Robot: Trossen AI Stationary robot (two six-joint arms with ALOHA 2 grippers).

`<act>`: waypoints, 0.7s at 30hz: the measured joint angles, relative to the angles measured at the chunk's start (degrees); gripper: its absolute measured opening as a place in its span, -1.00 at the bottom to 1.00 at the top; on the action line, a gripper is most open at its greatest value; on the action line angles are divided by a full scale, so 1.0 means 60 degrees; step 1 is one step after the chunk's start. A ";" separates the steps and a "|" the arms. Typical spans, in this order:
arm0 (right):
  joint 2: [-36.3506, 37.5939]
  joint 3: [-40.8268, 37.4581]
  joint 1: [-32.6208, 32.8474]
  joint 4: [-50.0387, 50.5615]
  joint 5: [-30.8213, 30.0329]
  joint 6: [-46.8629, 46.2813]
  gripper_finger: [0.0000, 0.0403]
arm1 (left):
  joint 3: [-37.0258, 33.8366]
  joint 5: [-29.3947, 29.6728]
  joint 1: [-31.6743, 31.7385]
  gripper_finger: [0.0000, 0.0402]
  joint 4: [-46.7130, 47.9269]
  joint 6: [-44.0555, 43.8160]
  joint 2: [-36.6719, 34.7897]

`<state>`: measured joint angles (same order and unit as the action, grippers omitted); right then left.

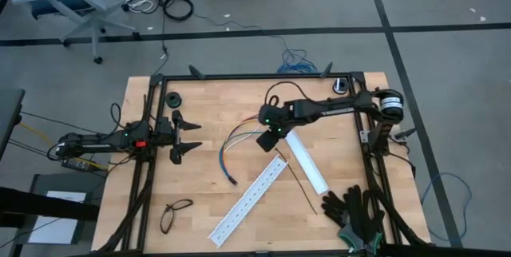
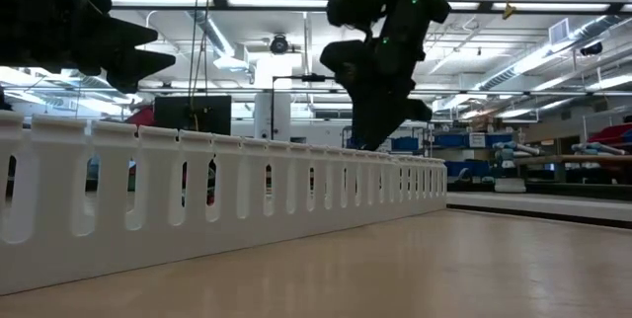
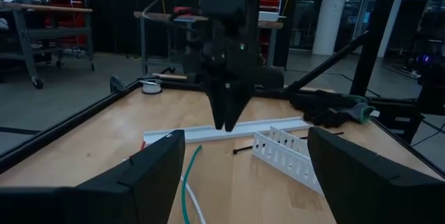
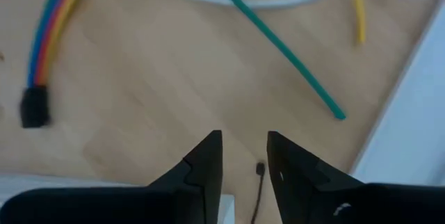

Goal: Ziptie cables
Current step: Wrap the black zip tie around the object

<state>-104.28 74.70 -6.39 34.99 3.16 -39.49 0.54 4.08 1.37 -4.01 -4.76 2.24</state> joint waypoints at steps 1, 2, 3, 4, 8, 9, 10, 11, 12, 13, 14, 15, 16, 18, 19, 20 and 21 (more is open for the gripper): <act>-0.0045 0.0004 0.0042 0.0139 0.0003 -0.0024 -0.53 | 0.0000 0.0000 0.0002 0.39 0.0000 -0.0002 0.0004; -0.0073 0.0004 0.0073 0.0337 -0.0007 -0.0105 -0.54 | 0.0000 0.0000 0.0004 0.39 -0.0004 -0.0002 0.0002; -0.0080 0.0004 0.0107 0.0535 -0.0018 -0.0165 -0.55 | -0.0002 0.0000 0.0004 0.39 -0.0011 -0.0003 0.0000; -0.0081 0.0004 0.0141 0.0728 -0.0022 -0.0172 -0.55 | -0.0002 0.0000 0.0003 0.39 -0.0011 -0.0001 0.0002; -0.0081 0.0007 0.0349 0.1331 -0.0005 -0.0375 -0.57 | 0.0000 0.0000 0.0004 0.39 -0.0018 0.0000 0.0004; -0.0078 0.0008 0.0402 0.1463 0.0008 -0.0456 -0.57 | 0.0000 0.0000 0.0002 0.39 -0.0025 -0.0003 0.0004; -0.0078 0.0011 0.0462 0.1617 0.0006 -0.0495 -0.57 | 0.0000 0.0000 0.0004 0.39 -0.0056 0.0000 0.0002; -0.0078 0.0011 0.0546 0.1807 -0.0018 -0.0505 -0.57 | 0.0000 0.0000 0.0004 0.39 -0.0080 0.0000 0.0004; -0.0078 0.0011 0.0630 0.1979 -0.0099 -0.0537 -0.57 | 0.0000 0.0000 0.0003 0.39 -0.0080 -0.0002 0.0000; -0.0078 0.0011 0.0722 0.2118 -0.0255 -0.0631 -0.57 | -0.0003 0.0000 0.0003 0.39 -0.0080 -0.0003 0.0003; -0.0078 0.0011 0.0810 0.2231 -0.0389 -0.0731 -0.57 | 0.0000 0.0000 0.0001 0.39 -0.0080 -0.0003 0.0004; -0.0078 0.0011 0.0911 0.2310 -0.0513 -0.0767 -0.57 | -0.0001 0.0000 0.0003 0.39 -0.0080 -0.0001 0.0002; -0.0078 0.0011 0.1013 0.2351 -0.0560 -0.0809 -0.58 | 0.0000 0.0000 0.0004 0.39 -0.0080 -0.0003 0.0002; -0.0074 0.0011 0.1204 0.2344 -0.0530 -0.0812 -0.58 | -0.0001 0.0000 0.0001 0.39 -0.0079 0.0000 0.0000; -0.0070 0.0011 0.1307 0.2352 -0.0485 -0.0812 -0.59 | -0.0001 0.0000 0.0003 0.39 -0.0076 -0.0002 0.0003; -0.0070 0.0011 0.1414 0.2366 -0.0485 -0.0822 -0.59 | 0.0000 0.0000 0.0004 0.39 -0.0076 -0.0002 0.0000; -0.0070 0.0011 0.1519 0.2391 -0.0485 -0.0851 -0.59 | -0.0001 0.0000 0.0004 0.39 -0.0076 -0.0001 0.0002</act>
<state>-104.71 74.76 2.73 49.34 0.25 -44.59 0.53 4.08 1.39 -4.47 -4.76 2.26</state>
